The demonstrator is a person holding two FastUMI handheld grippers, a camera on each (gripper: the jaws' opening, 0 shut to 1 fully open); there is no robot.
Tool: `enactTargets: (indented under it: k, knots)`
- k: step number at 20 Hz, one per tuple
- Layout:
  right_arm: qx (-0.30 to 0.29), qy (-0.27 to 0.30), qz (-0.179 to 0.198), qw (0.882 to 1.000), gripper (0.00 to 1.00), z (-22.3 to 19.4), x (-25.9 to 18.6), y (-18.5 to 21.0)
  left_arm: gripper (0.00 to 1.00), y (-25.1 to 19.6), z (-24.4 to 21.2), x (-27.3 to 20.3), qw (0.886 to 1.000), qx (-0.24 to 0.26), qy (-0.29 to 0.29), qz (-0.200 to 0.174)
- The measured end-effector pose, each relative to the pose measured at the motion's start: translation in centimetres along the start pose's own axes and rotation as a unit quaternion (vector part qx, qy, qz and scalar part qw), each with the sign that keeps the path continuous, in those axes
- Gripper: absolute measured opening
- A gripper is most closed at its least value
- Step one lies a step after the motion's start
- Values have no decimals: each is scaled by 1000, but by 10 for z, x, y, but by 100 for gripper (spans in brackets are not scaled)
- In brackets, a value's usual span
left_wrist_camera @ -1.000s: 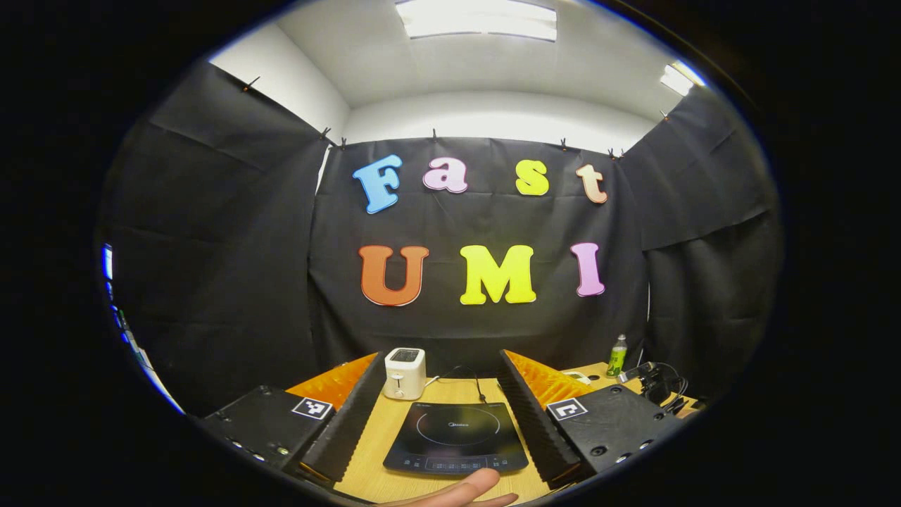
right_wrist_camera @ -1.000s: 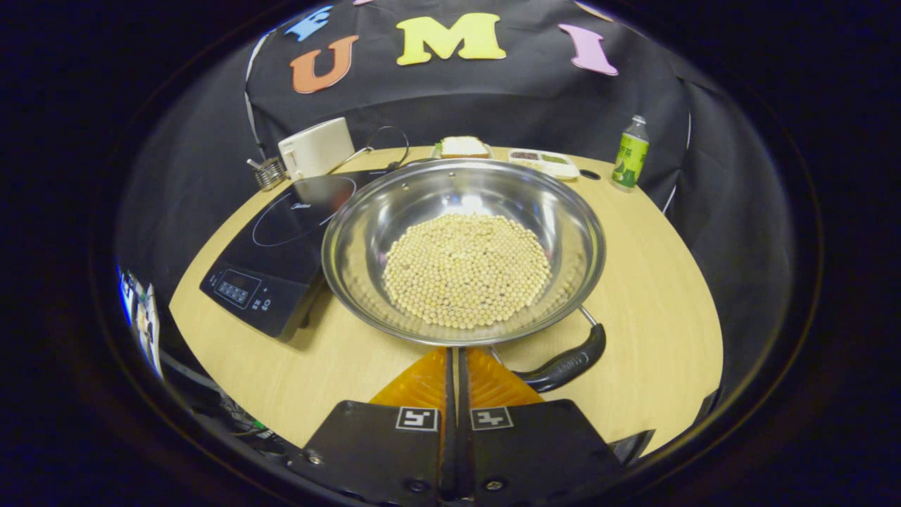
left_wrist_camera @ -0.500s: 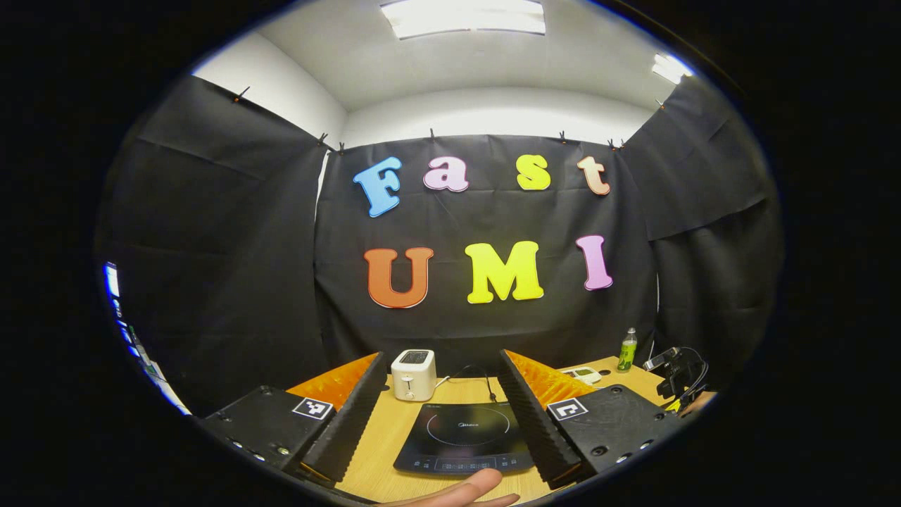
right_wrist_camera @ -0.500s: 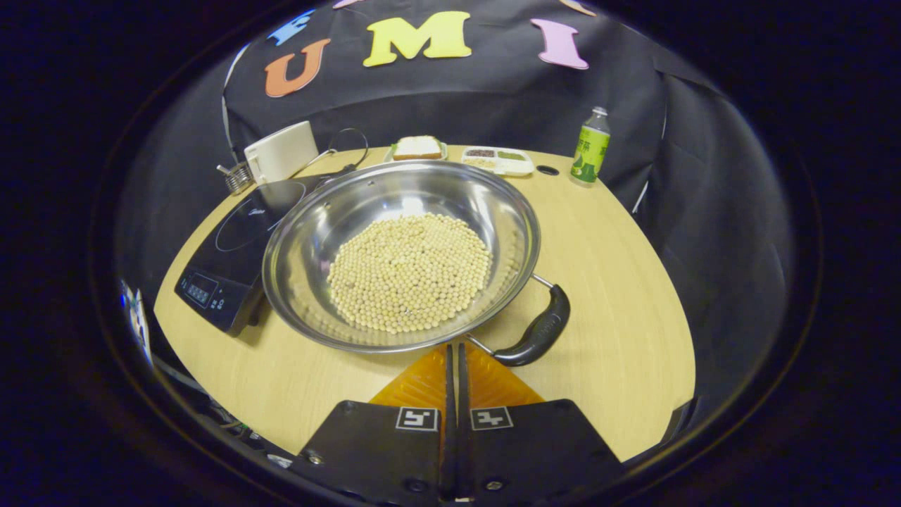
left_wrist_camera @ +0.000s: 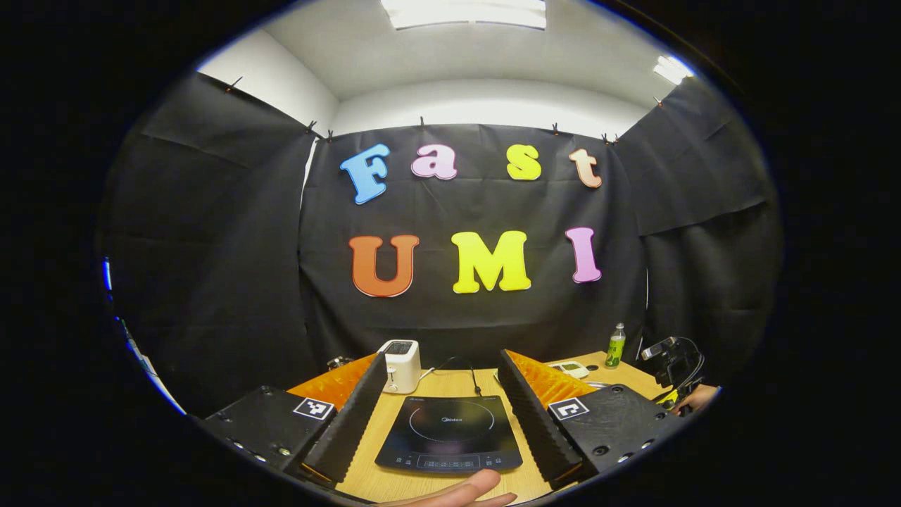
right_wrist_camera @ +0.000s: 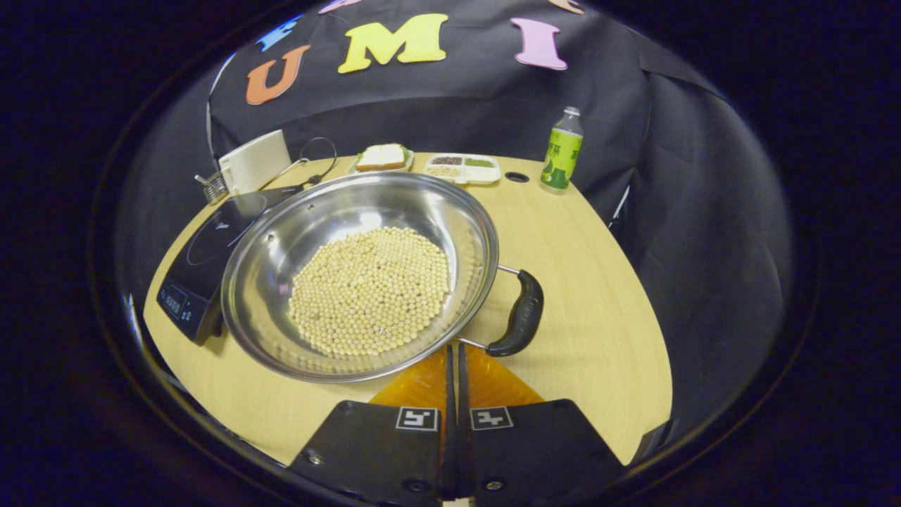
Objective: First push the handle of the pot to place it horizontally, then grasp the pot with both hands and set it on the induction cooktop.
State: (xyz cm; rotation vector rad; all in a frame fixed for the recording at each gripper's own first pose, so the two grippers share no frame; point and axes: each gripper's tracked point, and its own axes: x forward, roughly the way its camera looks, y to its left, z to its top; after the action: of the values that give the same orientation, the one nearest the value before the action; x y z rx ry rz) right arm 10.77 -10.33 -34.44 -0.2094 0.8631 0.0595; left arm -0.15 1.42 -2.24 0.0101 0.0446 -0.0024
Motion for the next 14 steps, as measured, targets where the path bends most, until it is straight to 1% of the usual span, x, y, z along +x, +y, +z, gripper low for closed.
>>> enactTargets:
  k: [3, 6, 7, 8, 9, 10, 12, 13, 14]
  knots:
    - [-13, -18, -11, 1000, 1, 8, 11, -13, 95, -7, -4, 6, 1000, -3, 5, -8]
    - [-24, -35, -7, 999, 4, 18, 25, -22, 95, -19, -9, 12, 1000, 6, 9, -15]
    - [-26, -37, -5, 999, 1, 20, 29, -24, 95, -25, -12, 15, 1000, 6, 13, -24]
    - [-26, -37, -3, 999, 1, 21, 32, -25, 95, -32, -17, 18, 999, 3, 22, -34]
    - [-26, -37, -3, 999, 4, 22, 35, -26, 95, -39, -22, 20, 999, -2, 31, -42]
    - [-28, -40, -3, 999, 4, 25, 38, -27, 95, -44, -21, 21, 998, -7, 31, -48]
    - [-30, -49, -3, 998, 4, 30, 43, -27, 95, -50, -21, 30, 998, -12, 27, -49]
    - [-28, -54, -6, 998, 1, 33, 45, -29, 95, -54, -23, 35, 998, -13, 28, -48]
    - [-27, -61, -11, 998, 1, 35, 47, -31, 95, -58, -26, 41, 998, -14, 31, -48]
